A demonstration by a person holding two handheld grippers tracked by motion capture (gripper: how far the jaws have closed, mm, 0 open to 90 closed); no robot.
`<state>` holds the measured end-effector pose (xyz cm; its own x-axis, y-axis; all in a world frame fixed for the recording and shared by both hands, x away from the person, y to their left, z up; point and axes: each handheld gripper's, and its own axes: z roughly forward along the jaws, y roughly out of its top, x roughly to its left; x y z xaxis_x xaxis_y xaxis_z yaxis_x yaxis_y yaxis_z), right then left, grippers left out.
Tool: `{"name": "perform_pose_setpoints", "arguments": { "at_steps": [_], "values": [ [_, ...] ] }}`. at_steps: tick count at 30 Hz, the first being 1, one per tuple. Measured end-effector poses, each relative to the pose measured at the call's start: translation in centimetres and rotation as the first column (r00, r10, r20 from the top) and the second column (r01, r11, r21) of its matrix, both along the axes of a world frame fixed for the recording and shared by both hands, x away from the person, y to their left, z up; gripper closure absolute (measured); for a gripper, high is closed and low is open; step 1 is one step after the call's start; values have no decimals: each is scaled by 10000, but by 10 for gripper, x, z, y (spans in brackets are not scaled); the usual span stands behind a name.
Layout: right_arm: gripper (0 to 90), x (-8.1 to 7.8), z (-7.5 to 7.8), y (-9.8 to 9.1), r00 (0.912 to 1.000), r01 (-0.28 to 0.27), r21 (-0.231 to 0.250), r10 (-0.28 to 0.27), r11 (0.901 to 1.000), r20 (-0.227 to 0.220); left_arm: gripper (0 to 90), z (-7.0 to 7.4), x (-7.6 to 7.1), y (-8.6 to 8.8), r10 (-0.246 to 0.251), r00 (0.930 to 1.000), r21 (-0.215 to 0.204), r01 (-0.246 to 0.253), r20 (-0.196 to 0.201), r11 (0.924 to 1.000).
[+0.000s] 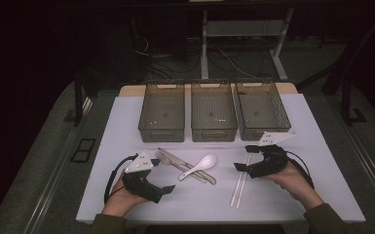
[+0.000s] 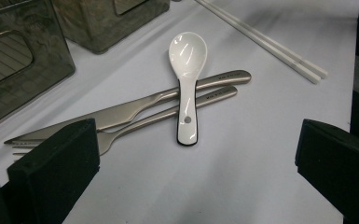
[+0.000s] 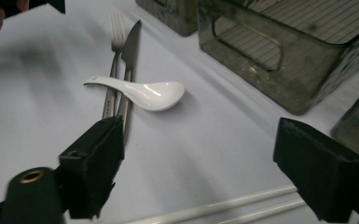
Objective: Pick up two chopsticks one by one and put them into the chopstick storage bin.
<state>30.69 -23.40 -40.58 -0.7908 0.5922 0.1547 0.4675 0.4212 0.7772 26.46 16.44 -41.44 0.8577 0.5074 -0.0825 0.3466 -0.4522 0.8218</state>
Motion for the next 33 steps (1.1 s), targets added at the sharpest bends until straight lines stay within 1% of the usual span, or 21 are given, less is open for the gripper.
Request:
{"name": "perform_pose_setpoints", "arguments": {
  "at_steps": [1, 3, 4, 5, 6, 7, 8, 10, 14, 19, 23, 26, 30, 33],
  "values": [
    [267, 0, -1, 1, 10000, -92, -154, 93, 9998, 5, 0, -1, 0, 0, -6, 10000, -12, 6, -33, 10000],
    [348, -1, -3, 3, 9998, -199, -350, 198, 9992, -32, 0, -2, 0, 0, -31, 10000, 29, 31, -55, 10000],
    [348, -1, -3, 3, 9998, -199, -350, 198, 9992, -32, 0, -2, 0, -1, -1, 10000, 25, 1, -98, 10000],
    [415, 0, -6, 4, 9996, -280, -477, 278, 9985, -63, 0, -3, 0, -1, -14, 10000, 33, 14, -93, 10000],
    [452, 1, -7, 5, 9995, -293, -582, 288, 9979, -100, 0, -3, 0, -1, -19, 10000, 2, 19, -96, 10000],
    [452, 1, -7, 5, 9995, -293, -582, 288, 9979, -100, 0, -3, 0, -1, -19, 10000, 2, 19, -96, 10000],
    [518, 2, -10, 5, 9996, -284, -821, 279, 9962, -72, 0, -3, 1, -1, -38, 9999, 23, 38, -110, 10000],
    [587, 6, -13, 5, 9997, -217, -1021, 210, 9945, -86, 0, -4, 1, -1, -22, 9999, 12, 23, -119, 10000],
    [716, 18, -17, 3, 10000, 44, -1178, -52, 9930, -66, 0, -3, 1, 1, -30, 9999, 23, 30, -103, 10000],
    [843, 32, -23, -3, 9993, 275, -1301, -304, 9911, -201, 0, -4, 2, 2, -12, 9999, -30, 12, -144, 10000],
    [894, 40, -25, -9, 9981, 537, -1385, -574, 9889, -226, 0, -4, 3, 2, -19, 9999, -29, 19, -145, 10000],
    [897, 46, -29, -12, 9971, 688, -1489, -728, 9865, -211, 0, -4, 2, 2, -46, 9999, 6, 46, -163, 10000],
    [897, 54, -33, -13, 9953, 915, -1758, -957, 9802, -156, 0, -4, 2, 1, -35, 9999, -23, 34, -166, 10000],
    [897, 59, -35, -13, 9933, 1115, -1914, -1155, 9752, -99, 0, -5, 3, 1, -86, 9999, 47, 87, -148, 10000]
  ]
}}
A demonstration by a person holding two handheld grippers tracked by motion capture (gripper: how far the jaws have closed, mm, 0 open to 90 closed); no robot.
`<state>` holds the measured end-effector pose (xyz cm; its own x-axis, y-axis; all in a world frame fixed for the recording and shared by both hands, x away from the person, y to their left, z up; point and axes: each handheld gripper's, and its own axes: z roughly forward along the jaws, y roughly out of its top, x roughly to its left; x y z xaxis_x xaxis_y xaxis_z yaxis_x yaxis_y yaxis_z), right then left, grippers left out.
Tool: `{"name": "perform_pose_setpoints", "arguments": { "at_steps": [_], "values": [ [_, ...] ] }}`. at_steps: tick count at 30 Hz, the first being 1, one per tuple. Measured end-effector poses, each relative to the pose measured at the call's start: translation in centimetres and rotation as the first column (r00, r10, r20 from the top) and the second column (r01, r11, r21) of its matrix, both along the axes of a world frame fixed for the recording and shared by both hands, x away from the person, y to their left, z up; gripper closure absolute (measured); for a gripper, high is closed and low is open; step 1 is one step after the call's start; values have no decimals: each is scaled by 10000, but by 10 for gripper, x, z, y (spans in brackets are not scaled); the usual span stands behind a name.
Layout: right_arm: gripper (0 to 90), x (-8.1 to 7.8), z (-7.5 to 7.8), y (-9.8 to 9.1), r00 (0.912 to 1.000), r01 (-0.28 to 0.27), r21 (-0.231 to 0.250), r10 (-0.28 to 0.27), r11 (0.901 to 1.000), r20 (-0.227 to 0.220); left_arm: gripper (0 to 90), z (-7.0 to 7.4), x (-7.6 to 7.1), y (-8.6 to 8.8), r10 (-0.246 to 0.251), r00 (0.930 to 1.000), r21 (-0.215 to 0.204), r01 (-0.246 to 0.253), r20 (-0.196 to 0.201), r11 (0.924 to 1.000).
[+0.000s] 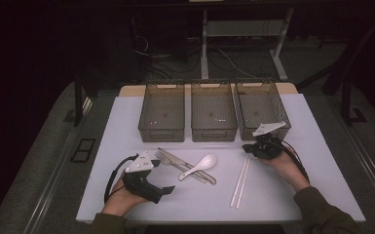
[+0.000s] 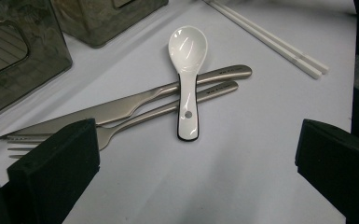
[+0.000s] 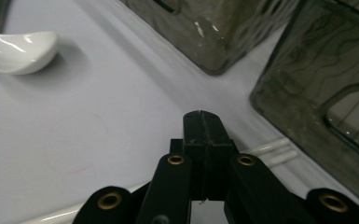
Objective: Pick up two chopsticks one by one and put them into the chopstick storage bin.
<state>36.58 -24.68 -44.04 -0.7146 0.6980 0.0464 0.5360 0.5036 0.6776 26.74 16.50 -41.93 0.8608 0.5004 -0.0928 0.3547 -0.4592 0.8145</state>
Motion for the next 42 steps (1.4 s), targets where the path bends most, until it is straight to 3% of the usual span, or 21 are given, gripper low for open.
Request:
{"name": "perform_pose_setpoints", "arguments": {
  "at_steps": [6, 21, 36, 42],
  "values": [
    [898, 6, -7, 0, 9999, 100, -383, -102, 9992, -54, 0, 0, 0, -2, -32, 10000, 48, 32, -8, 10000],
    [898, 0, -4, -10, 9999, 63, -711, -72, 9974, -114, 0, 1, 1, -5, 48, 10000, -83, -48, -6, 10000],
    [898, -13, -3, -32, 9983, 307, -542, -333, 9981, -486, 0, 3, -1, -1, 78, 10000, -31, -78, 54, 10000],
    [895, -15, -1, -35, 9986, 335, -395, -351, 9987, -398, 0, 1, 0, -1, 46, 10000, 29, -46, -8, 10000]
  ]
}}
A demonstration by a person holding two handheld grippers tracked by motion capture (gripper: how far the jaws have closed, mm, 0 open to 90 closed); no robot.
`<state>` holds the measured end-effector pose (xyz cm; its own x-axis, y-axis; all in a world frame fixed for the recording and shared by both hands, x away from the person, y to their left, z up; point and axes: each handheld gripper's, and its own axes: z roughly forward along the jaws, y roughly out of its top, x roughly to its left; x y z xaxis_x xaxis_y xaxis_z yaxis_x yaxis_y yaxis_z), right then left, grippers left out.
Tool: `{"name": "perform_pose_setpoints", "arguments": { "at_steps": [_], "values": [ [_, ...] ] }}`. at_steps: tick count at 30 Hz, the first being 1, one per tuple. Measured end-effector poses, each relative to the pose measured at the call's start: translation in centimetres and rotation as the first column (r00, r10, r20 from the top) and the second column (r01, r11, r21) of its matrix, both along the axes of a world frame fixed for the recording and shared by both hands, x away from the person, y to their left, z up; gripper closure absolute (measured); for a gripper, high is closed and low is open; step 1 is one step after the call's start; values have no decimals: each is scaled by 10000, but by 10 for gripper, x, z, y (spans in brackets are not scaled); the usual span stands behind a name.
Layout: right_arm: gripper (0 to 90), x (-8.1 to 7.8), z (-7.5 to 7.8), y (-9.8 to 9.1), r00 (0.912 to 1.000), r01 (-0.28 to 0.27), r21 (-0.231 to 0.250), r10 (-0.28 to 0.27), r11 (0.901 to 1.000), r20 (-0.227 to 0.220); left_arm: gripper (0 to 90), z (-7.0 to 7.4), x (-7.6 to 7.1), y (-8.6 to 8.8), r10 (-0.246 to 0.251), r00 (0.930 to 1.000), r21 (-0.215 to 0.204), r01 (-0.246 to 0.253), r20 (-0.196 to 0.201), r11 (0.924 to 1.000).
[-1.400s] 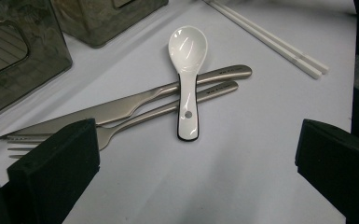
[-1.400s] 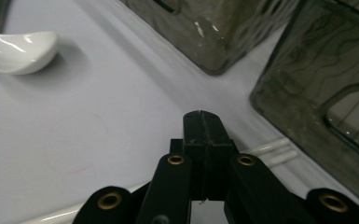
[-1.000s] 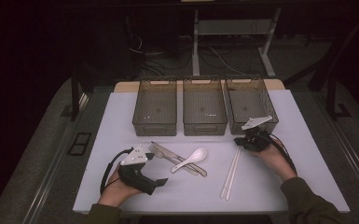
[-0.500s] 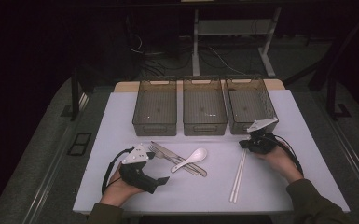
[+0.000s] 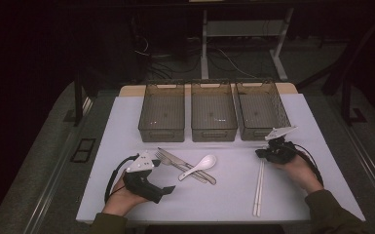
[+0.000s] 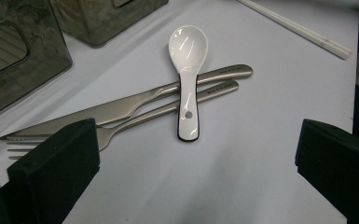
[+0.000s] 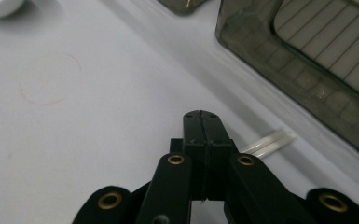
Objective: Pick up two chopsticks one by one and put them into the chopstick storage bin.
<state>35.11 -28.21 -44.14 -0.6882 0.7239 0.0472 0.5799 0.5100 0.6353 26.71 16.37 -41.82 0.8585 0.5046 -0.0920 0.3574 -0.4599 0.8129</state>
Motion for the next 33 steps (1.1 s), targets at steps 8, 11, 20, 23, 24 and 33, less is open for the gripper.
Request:
{"name": "perform_pose_setpoints", "arguments": {
  "at_steps": [8, 11, 20, 23, 24, 33],
  "values": [
    [821, -32, 24, -8, 9984, -523, 915, 501, 9944, 260, 0, 0, -4, -1, -94, 10000, 8, 94, 22, 10000],
    [792, -54, 26, -12, 9964, -843, 981, 828, 9916, 194, 0, -1, -5, 0, -110, 9999, -6, 110, -3, 9999],
    [884, -109, 13, -14, 9761, -2070, 593, 2103, 9765, -549, 0, -1, -8, 0, -223, 9998, 67, 223, 18, 9997],
    [897, -121, 11, -12, 9606, -2615, 687, 2665, 9627, -783, 0, -1, -9, 0, -231, 9997, 95, 231, -3, 9997],
    [897, -124, 9, -9, 9569, -2726, 647, 2775, 9600, -858, 0, -2, -9, 1, -216, 9998, 96, 216, -31, 9997],
    [897, -132, 1, 7, 9288, -3497, 523, 3534, 9354, -1113, 0, -1, -9, 0, -198, 9998, 91, 198, -4, 9998]
  ]
}}
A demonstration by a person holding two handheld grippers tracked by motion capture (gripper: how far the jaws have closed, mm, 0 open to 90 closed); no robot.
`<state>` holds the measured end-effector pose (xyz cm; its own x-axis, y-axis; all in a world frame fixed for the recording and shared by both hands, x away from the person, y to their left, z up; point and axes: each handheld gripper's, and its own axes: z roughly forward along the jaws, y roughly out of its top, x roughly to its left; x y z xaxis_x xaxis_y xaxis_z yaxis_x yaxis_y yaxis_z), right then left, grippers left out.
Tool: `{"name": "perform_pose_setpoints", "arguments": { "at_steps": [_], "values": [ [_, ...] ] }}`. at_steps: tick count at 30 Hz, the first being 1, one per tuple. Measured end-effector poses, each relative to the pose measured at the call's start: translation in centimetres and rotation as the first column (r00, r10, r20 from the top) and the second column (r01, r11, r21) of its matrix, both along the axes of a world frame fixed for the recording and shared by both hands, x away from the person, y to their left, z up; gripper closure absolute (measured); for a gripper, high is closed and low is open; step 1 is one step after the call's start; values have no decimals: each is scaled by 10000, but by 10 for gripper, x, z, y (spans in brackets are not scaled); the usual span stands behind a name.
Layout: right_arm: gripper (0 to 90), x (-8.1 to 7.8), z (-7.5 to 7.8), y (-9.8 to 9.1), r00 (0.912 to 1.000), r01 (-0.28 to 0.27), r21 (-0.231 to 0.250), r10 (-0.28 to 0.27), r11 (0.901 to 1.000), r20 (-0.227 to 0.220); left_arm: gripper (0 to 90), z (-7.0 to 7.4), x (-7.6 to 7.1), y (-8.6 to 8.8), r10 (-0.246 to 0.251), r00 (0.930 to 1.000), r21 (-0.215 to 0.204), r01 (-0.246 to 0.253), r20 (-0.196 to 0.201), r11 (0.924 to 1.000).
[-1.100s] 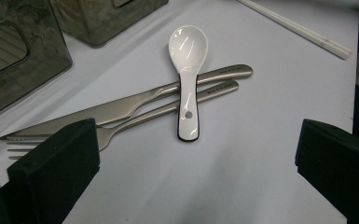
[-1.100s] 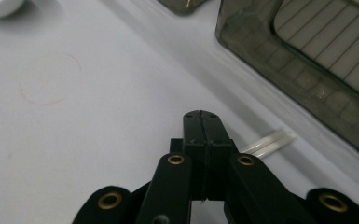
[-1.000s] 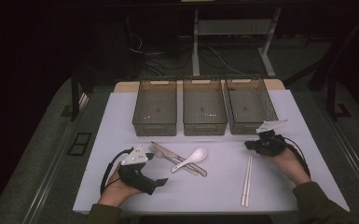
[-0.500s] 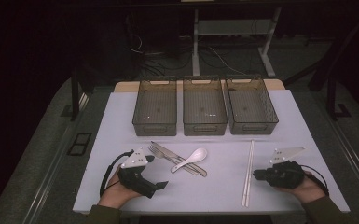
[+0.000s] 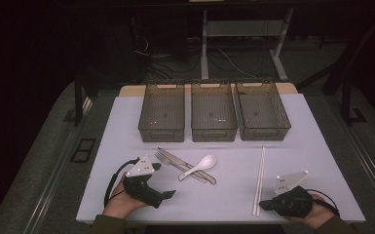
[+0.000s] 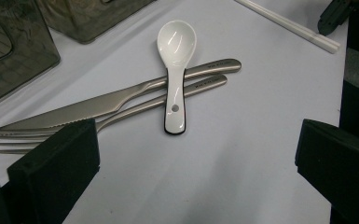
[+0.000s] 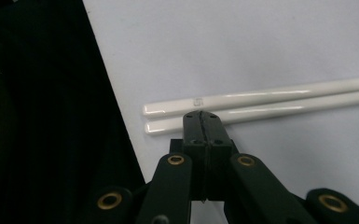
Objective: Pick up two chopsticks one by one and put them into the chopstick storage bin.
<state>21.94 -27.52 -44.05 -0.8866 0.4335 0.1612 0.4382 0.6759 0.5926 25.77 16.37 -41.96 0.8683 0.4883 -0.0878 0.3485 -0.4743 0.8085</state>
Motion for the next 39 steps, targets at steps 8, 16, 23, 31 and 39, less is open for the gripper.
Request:
{"name": "perform_pose_setpoints", "arguments": {
  "at_steps": [8, 16, 23, 31, 39],
  "values": [
    [898, 2, -1, 14, 9994, -332, 159, 332, 9993, 3, 0, 1, 1, 2, 60, 10000, -16, -60, 56, 10000],
    [898, 8, -1, 34, 9980, -616, 191, 613, 9979, 135, 0, 1, 1, 3, 150, 9999, -102, -149, 76, 9998],
    [898, 15, -2, 48, 9948, -923, 132, 916, 9956, 445, 0, 1, 1, 3, 133, 9999, -86, -132, 72, 9999],
    [898, 24, -4, 65, 9929, -1077, 275, 1062, 9938, 534, 0, 1, 2, 5, 131, 9999, -43, -131, 67, 9999],
    [899, 35, -5, 87, 9926, -1069, 516, 1035, 9929, 636, 0, 1, 2, 5, 174, 9998, -108, -174, 74, 9998]
  ]
}}
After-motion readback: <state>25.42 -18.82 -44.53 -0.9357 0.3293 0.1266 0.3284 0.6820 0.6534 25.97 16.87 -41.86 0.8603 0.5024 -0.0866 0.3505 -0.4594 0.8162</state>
